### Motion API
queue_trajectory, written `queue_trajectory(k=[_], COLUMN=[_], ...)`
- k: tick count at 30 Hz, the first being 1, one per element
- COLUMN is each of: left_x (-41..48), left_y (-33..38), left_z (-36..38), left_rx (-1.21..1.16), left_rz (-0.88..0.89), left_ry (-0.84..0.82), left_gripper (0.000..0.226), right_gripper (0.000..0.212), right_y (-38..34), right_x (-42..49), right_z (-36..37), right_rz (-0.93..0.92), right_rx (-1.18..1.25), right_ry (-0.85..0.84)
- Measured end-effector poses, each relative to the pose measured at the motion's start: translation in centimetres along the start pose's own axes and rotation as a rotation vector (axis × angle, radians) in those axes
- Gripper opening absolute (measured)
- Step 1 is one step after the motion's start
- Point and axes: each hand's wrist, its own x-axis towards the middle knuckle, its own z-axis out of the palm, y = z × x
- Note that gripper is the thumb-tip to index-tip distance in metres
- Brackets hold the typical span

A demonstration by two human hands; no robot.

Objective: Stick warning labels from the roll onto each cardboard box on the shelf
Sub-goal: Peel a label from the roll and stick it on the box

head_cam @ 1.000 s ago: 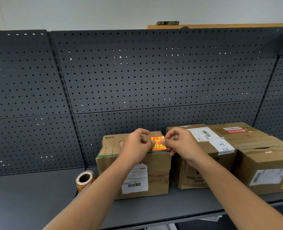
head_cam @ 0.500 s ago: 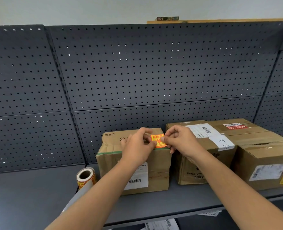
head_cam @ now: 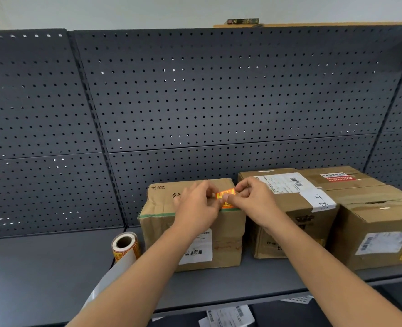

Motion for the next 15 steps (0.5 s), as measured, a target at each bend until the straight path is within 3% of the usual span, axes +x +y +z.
queue_trajectory(k=[15], left_x=[0.81], left_y=[-0.49], left_z=[0.49], left_rx=[-0.059], left_rz=[-0.105], left_ry=[-0.037], left_gripper=[0.032], right_gripper=[0.027], right_y=[0.7], right_x=[-0.66], right_z=[1.06], right_rz=[-0.052], right_rx=[-0.185], right_ry=[0.013])
